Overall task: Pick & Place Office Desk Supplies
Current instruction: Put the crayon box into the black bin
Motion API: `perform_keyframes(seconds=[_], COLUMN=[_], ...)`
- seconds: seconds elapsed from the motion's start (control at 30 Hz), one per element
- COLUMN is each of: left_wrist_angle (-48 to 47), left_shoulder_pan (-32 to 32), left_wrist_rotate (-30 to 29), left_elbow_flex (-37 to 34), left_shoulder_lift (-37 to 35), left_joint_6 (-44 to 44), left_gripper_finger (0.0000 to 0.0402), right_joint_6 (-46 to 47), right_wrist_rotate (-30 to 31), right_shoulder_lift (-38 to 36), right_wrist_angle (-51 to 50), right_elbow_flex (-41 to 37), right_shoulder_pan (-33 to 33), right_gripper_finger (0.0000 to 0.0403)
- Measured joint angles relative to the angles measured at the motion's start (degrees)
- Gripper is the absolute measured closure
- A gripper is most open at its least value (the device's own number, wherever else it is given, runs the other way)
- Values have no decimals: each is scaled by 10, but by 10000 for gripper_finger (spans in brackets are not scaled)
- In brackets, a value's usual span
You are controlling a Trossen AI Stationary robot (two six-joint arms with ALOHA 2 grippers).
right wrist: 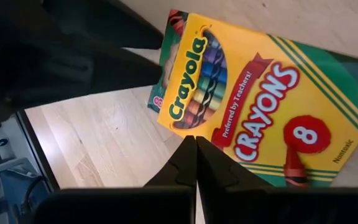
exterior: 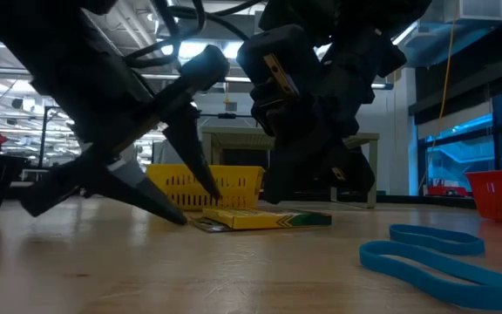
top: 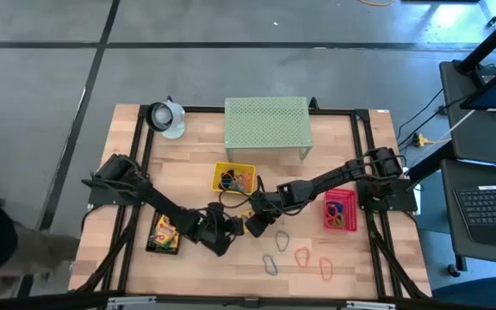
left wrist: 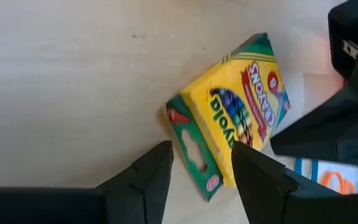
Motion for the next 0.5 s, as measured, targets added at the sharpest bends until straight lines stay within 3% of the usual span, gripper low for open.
perform_keyframes(seconds=[0.23,0.5], left_wrist_angle=[34,35], left_shoulder_pan=[10,10], left_wrist_rotate=[-5,-4], left_elbow_flex=[0,0], left_shoulder_lift=[15,16], left_joint_6=[4,-2], left_gripper_finger=[233,233], right_joint_6=[-11,-78], right_wrist_rotate=[13,72], right_shoulder_lift=[-11,-65], right_wrist_angle=[-18,-198], right_elbow_flex=[0,-1], right_shoulder_pan=[0,-31], right_gripper_finger=[403,403])
